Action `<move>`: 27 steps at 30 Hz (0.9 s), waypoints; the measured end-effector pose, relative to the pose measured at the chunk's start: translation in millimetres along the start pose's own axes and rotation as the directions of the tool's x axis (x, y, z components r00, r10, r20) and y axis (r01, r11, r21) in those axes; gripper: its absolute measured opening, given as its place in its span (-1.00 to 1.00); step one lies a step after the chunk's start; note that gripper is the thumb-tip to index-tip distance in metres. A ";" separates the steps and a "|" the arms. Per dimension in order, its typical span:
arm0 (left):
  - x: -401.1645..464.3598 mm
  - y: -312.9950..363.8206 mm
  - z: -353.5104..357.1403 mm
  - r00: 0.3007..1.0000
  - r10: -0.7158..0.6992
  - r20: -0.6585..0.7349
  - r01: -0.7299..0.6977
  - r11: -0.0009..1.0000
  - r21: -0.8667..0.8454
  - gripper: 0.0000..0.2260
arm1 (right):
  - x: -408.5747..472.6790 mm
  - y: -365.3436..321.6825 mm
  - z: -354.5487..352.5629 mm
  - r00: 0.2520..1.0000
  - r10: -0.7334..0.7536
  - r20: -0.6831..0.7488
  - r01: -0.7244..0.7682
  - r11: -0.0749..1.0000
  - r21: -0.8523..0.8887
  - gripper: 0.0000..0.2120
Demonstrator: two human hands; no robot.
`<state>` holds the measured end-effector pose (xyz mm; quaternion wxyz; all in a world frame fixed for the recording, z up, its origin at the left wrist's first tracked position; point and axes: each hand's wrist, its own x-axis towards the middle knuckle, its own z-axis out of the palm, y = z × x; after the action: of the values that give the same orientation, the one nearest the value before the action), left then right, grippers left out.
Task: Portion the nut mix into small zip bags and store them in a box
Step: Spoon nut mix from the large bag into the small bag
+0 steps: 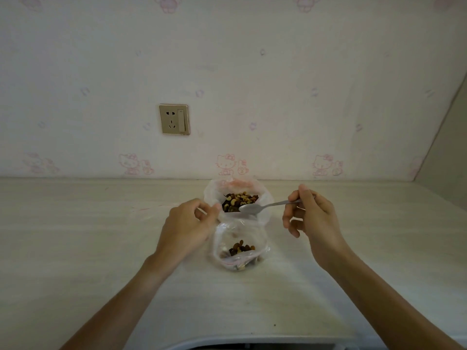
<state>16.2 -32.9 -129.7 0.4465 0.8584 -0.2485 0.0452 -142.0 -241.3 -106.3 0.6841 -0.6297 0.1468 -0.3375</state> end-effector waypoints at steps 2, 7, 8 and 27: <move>13.9 -2.7 1.1 0.997 -0.010 -0.077 0.010 1.000 0.006 -0.74 | 13.9 6.5 6.7 0.999 0.033 -0.031 -0.033 0.999 -0.007 -0.62; 41.8 -2.7 22.0 0.993 -0.057 -0.108 0.059 0.998 0.016 -0.51 | 42.3 26.3 27.4 0.997 0.011 -0.070 -0.020 0.991 -0.129 -0.60; 45.2 -2.1 26.5 0.993 -0.078 -0.089 0.078 0.997 0.004 -0.42 | 47.0 29.1 31.2 0.997 -0.028 -0.072 0.016 0.985 -0.172 -0.59; 52.9 1.8 45.9 0.998 -0.033 -0.053 0.009 0.915 -0.403 -0.78 | 68.7 72.3 35.7 0.993 0.037 0.111 -0.022 0.991 -0.132 -0.64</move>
<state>54.9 -90.5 -140.0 0.6211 0.7491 -0.2300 0.0137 -49.5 -260.1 -154.5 0.6537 -0.6889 0.1388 -0.2807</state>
